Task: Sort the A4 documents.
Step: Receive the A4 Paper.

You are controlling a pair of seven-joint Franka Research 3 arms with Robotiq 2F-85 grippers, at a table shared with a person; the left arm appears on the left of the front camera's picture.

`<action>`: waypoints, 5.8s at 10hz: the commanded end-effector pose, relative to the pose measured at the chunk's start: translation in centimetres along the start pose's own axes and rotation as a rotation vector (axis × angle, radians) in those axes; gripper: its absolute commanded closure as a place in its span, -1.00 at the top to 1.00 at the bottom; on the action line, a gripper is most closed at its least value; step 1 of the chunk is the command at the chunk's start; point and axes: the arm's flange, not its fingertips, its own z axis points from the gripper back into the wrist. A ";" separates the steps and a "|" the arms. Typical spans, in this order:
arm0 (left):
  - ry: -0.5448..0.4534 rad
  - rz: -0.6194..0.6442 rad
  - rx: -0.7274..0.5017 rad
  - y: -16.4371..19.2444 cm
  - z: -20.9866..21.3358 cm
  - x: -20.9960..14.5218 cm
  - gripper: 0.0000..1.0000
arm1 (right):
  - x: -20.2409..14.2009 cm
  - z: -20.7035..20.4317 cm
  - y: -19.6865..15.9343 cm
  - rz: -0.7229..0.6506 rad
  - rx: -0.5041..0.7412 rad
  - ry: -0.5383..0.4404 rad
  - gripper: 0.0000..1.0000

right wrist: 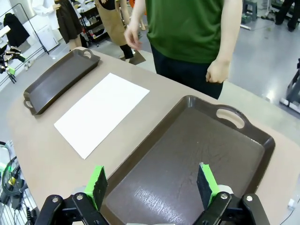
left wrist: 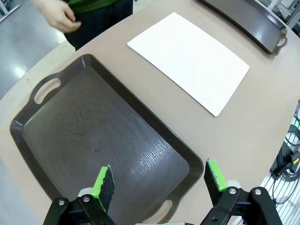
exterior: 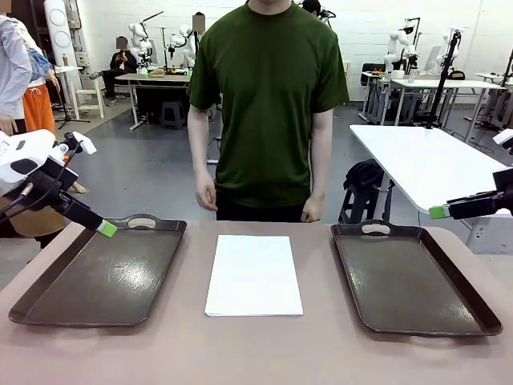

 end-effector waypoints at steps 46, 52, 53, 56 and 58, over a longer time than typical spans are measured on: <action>-0.021 -0.006 0.000 0.2 0.0 -0.1 1.00 | 0.0 -0.1 0.1 0.007 0.012 -0.007 1.00; -0.021 -0.006 0.000 0.2 0.0 -0.1 1.00 | 0.0 -0.1 0.1 0.007 0.012 -0.007 1.00; -0.021 -0.006 0.000 0.2 0.0 -0.1 1.00 | 0.0 -0.1 0.1 0.007 0.012 -0.007 1.00; -0.021 -0.006 0.000 0.2 0.0 -0.1 1.00 | 0.1 -3.0 -0.5 -0.232 0.117 0.024 1.00; -0.021 -0.006 0.000 0.2 0.0 -0.1 1.00 | -0.1 -6.3 0.7 -0.421 0.173 0.087 1.00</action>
